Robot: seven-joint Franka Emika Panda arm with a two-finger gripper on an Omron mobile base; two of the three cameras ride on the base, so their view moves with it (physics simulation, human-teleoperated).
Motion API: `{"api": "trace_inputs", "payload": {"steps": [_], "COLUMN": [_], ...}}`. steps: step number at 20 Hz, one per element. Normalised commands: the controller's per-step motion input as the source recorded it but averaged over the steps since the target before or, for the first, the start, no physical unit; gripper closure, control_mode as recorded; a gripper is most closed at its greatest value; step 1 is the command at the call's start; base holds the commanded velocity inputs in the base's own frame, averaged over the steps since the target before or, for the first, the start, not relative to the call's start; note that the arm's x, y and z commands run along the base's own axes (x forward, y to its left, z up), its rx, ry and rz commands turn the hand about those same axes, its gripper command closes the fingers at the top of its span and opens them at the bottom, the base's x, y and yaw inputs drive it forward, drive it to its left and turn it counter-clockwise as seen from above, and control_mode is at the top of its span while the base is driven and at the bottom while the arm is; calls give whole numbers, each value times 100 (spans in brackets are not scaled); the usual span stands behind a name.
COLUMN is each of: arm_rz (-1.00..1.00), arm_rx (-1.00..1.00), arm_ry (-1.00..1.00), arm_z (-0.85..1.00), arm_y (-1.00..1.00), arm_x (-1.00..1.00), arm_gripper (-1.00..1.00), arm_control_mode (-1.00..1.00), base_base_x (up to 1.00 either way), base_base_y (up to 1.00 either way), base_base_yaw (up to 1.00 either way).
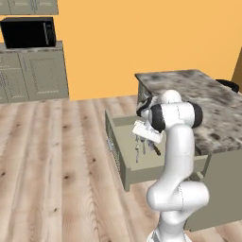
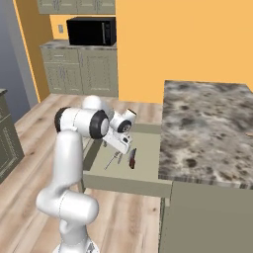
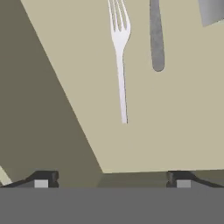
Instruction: Pick up the metallic utensils from the counter and place them in the open drawer. Make sure not to pick up any wooden utensils.
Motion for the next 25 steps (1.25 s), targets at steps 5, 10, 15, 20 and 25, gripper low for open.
{"api": "trace_inputs", "payload": {"steps": [5, 10, 15, 20, 25], "arm_rz": [-13, -14, -14, -17, -16], "arm_rx": [0, 0, 0, 0, 0], "arm_ry": [0, 0, 0, 0, 0], "arm_z": [87, 82, 79, 66, 61], "arm_y": [0, 0, 0, 0, 0], "arm_x": [-24, -25, -26, -36, -46], "arm_gripper": [-100, -100, -100, -100, -100], "arm_control_mode": [-100, -100, -100, -100, -100], "base_base_x": [0, 0, 0, 0, 0], "base_base_y": [0, 0, 0, 0, 0], "base_base_yaw": [0, 0, 0, 0, 0]}}
